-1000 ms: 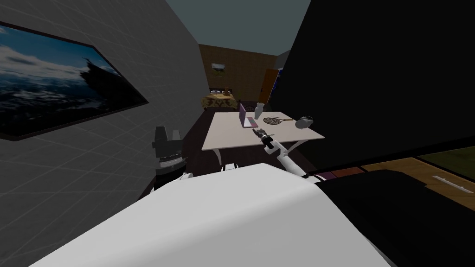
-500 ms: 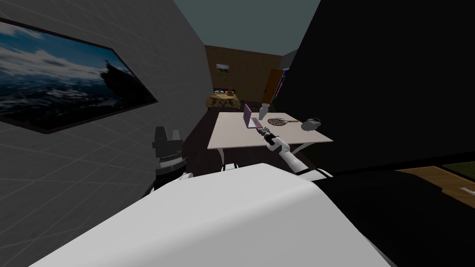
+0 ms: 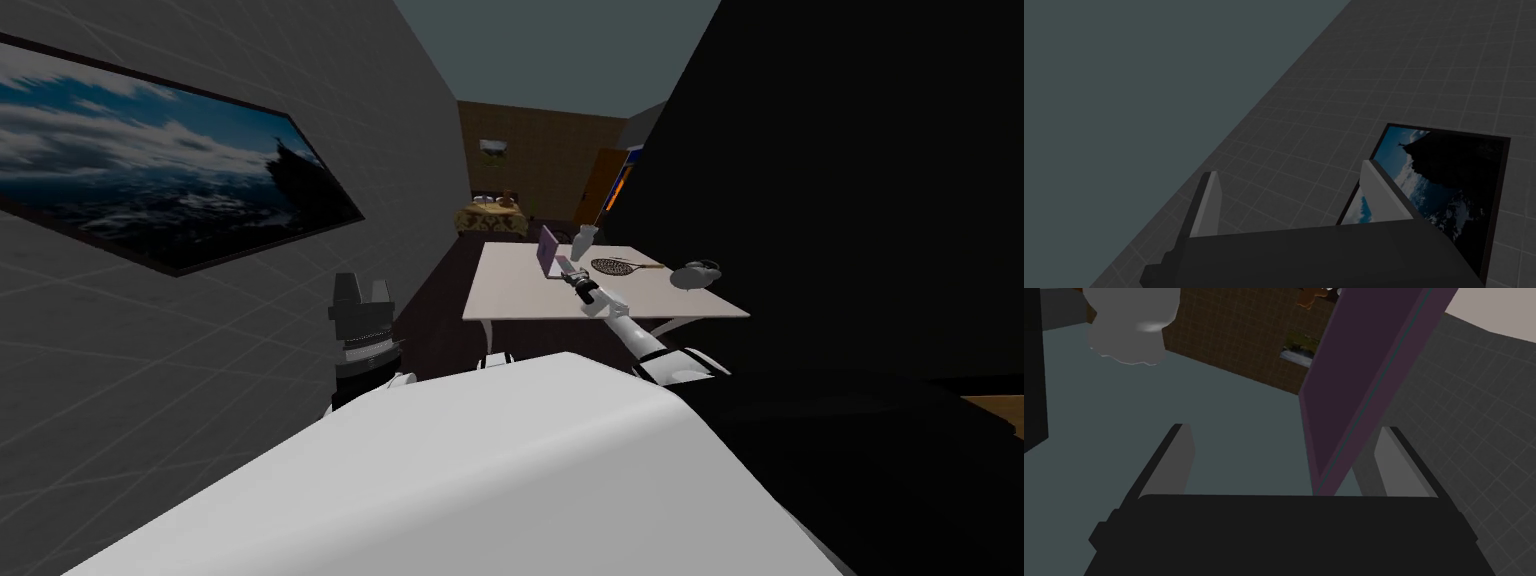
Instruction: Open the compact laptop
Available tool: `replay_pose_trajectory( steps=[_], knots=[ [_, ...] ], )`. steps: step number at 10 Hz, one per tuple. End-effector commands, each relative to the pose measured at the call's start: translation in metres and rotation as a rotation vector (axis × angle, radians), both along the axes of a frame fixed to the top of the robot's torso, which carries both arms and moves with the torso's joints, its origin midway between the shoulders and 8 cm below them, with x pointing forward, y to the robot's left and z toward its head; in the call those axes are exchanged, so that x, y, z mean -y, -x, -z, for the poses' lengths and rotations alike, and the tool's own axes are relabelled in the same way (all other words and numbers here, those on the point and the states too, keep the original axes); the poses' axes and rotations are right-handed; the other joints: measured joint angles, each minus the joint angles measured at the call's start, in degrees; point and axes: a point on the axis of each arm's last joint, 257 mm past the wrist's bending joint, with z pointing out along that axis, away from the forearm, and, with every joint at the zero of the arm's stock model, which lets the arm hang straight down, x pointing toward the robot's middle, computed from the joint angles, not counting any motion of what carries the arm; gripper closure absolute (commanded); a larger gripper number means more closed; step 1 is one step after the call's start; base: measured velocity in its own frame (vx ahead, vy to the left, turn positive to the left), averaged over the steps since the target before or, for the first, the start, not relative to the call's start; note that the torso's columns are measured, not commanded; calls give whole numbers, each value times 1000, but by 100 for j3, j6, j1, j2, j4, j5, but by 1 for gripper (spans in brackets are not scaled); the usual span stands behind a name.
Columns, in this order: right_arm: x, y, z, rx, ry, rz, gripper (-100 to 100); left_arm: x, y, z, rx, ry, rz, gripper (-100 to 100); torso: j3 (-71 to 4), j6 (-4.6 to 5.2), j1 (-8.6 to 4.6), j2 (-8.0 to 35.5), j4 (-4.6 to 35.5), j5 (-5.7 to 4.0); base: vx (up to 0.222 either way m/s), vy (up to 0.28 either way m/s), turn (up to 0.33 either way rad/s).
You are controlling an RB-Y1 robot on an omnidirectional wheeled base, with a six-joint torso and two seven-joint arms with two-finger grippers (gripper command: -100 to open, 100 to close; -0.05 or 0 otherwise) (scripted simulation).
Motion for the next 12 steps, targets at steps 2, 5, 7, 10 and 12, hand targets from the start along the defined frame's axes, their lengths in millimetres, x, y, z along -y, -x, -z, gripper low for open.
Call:
replay_pose_trajectory(
  steps=[2,5,7,10,12],
  knots=[
    [46,-11,-23,-22,159,86,-100,0,0,0,0,0,0,0,2,-2,-16,5,1,-6,34,133,135],
    [84,-19,-51,-34,288,161,-100,0,0,0,0,0,0,0,5,0,-19,7,2,-6,38,133,128],
    [105,-21,-71,-39,360,205,-100,0,0,0,0,0,0,0,-3,0,-10,-5,-2,-3,62,130,129],
    [114,-20,-78,-40,388,223,-100,0,0,0,0,0,0,0,11,2,-35,17,4,-13,20,50,41],
    [114,-20,-78,-40,391,224,100,0,0,0,0,0,0,0,7,1,-27,11,3,-9,0,0,0]
  ],
)
